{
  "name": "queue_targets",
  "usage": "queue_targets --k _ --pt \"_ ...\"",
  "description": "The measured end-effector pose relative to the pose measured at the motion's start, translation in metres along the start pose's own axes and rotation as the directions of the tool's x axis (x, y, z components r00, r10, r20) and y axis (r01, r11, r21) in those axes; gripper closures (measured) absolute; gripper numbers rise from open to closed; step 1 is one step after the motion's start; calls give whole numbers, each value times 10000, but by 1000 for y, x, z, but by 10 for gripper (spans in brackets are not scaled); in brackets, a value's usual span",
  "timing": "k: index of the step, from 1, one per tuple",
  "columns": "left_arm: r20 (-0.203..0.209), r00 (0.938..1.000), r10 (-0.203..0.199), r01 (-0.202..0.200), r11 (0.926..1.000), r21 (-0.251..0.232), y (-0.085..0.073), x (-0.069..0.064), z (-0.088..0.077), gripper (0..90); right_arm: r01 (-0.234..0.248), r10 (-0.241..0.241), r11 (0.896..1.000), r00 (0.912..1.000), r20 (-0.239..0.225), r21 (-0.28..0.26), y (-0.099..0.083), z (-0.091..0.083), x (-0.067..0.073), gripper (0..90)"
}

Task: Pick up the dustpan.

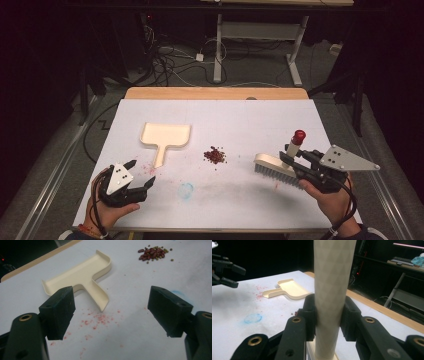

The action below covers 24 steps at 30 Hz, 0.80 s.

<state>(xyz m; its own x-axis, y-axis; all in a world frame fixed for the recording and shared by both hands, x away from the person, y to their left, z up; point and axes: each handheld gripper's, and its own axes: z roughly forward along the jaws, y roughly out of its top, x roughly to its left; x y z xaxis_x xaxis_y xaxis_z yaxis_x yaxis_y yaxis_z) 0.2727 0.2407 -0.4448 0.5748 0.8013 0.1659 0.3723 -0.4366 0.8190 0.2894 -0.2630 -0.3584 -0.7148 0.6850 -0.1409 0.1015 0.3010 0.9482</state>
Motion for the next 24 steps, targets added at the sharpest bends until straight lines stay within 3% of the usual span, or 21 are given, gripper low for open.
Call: queue_targets --k 3,5,8,9,11,12,13,15,16,19,22,24 --pt "-76 9998 -183 186 9993 309 10 8 10 212 -63 63 10000 10000 -7 3 -1 1 -1 703" --pt "172 9988 -462 454 9981 406 15 15 18 211 -108 108 9999 9999 18 16 -1 2 -1 703" --pt "-75 9976 -689 693 9926 996 20 24 33 211 -88 88 10000 10000 46 21 -1 2 -1 703" --pt "-243 9962 -838 862 9884 1248 22 28 39 212 -80 80 10000 10000 39 35 -1 2 -1 703" --pt "-387 9919 -1210 1263 9723 1967 24 36 52 207 -82 82 10000 10000 27 36 -1 3 0 703" --pt "-458 9890 -1406 1470 9681 2030 23 39 58 203 -109 109 9999 9999 28 93 -2 4 1 703" --pt "-459 9872 -1525 1588 9641 2130 23 42 63 203 -109 109 9999 9999 28 93 -2 4 1 703" --pt "-350 9790 -2010 2032 9450 2562 22 48 77 202 -95 94 9998 10000 33 171 -3 5 1 703" --pt "-269 9775 -2091 2084 9395 2717 22 49 82 201 -78 77 9998 10000 20 197 -3 5 1 703" --pt "39 9730 -2307 2202 9333 2837 25 46 94 200 -9 9 9997 10000 4 237 -4 6 1 703" --pt "233 9735 -2276 2109 9322 2942 31 41 102 200 -65 64 9995 10000 21 296 -4 6 1 703" --pt "195 9756 -2189 2017 9270 3161 34 38 108 200 -62 61 9994 10000 36 339 -5 6 1 703"
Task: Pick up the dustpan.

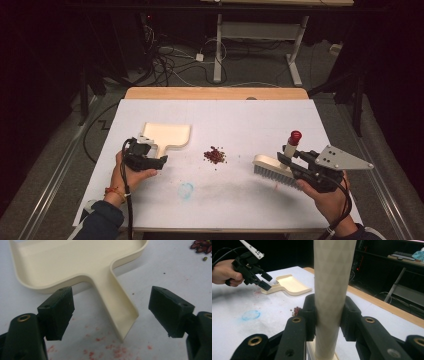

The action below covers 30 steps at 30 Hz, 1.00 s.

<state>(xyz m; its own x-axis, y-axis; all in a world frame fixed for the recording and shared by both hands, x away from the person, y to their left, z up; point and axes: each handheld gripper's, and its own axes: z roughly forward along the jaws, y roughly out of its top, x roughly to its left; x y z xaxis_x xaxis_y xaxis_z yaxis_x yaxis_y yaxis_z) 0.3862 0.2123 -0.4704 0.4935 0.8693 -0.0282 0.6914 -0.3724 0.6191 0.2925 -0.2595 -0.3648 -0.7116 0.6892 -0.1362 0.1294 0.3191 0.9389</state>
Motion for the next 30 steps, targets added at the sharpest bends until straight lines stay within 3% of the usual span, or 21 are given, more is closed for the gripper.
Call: queue_targets --k 3,7,11,15,26,30 --pt "-101 9999 -126 128 9997 199 3 0 9 203 21 -21 10000 10000 -44 13 0 1 0 703" --pt "-526 9974 -500 530 9969 576 5 6 21 221 69 -69 9999 10000 -53 72 -1 3 1 703" --pt "-505 9915 -1195 1218 9916 445 7 13 24 232 46 -45 9999 10000 -77 129 -2 4 2 703" --pt "-762 9864 -1453 1484 9883 360 9 13 26 299 39 -38 9999 9999 -102 126 -3 5 1 703" --pt "-780 9874 -1374 1401 9897 304 11 11 24 627 33 -30 9998 9999 -167 201 -4 6 2 703" --pt "-773 9899 -1190 1216 9921 307 11 11 24 636 51 -47 9998 9998 -207 193 -4 7 3 703"
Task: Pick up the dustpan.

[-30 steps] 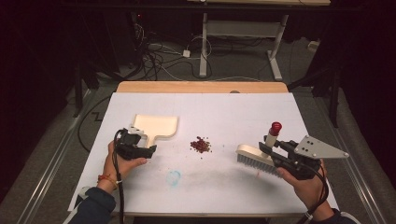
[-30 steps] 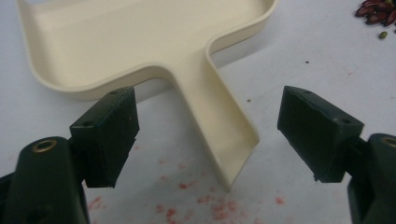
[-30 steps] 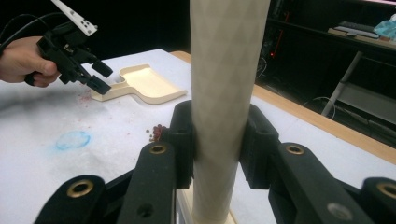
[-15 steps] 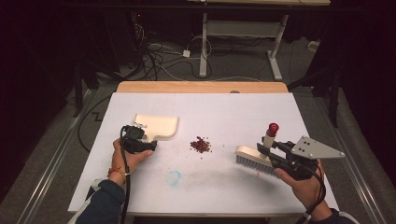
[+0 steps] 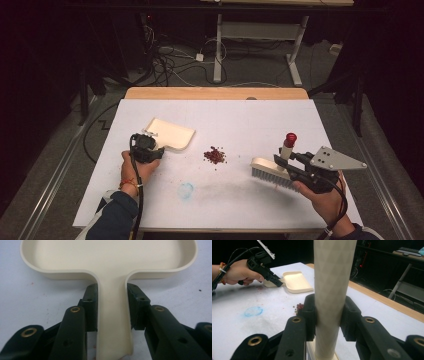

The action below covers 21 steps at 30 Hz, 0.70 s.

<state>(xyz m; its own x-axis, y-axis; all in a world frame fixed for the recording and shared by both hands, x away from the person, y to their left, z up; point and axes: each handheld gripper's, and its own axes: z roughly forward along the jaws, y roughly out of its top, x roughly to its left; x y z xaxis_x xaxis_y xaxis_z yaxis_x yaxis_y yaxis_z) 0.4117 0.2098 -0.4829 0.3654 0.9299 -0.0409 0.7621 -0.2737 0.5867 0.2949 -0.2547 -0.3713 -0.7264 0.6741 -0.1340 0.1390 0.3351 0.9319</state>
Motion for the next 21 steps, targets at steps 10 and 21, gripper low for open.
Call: queue_targets --k 10,21 --pt "-61 9967 806 -806 9967 5 3 1 -12 641 -69 69 10000 10000 62 2 -2 0 -2 703" --pt "-61 9911 1330 -1332 9897 -534 4 1 -45 641 -122 123 9999 9998 183 -57 -2 -1 -3 703"
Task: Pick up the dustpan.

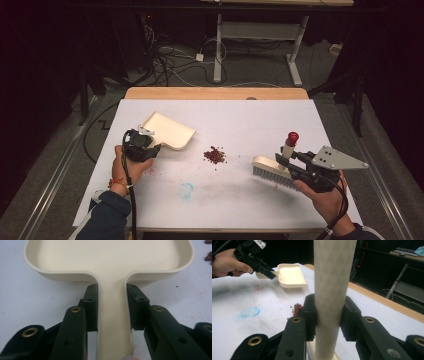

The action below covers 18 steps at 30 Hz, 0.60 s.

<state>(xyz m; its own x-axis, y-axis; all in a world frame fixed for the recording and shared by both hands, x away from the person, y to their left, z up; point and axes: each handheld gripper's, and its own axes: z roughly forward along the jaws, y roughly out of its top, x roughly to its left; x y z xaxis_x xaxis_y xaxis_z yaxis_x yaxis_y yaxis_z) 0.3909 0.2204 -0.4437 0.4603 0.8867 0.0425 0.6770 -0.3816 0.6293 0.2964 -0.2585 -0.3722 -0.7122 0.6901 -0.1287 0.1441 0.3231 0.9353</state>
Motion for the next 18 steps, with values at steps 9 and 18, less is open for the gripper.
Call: queue_targets --k 9,18 --pt "236 9983 539 -534 9983 -219 -16 -5 -30 642 -45 45 10000 10000 52 -82 0 0 -2 704" --pt "742 9919 1029 -1015 9946 -224 -36 -16 -48 642 -136 136 9999 9999 89 -75 -1 0 -3 703"
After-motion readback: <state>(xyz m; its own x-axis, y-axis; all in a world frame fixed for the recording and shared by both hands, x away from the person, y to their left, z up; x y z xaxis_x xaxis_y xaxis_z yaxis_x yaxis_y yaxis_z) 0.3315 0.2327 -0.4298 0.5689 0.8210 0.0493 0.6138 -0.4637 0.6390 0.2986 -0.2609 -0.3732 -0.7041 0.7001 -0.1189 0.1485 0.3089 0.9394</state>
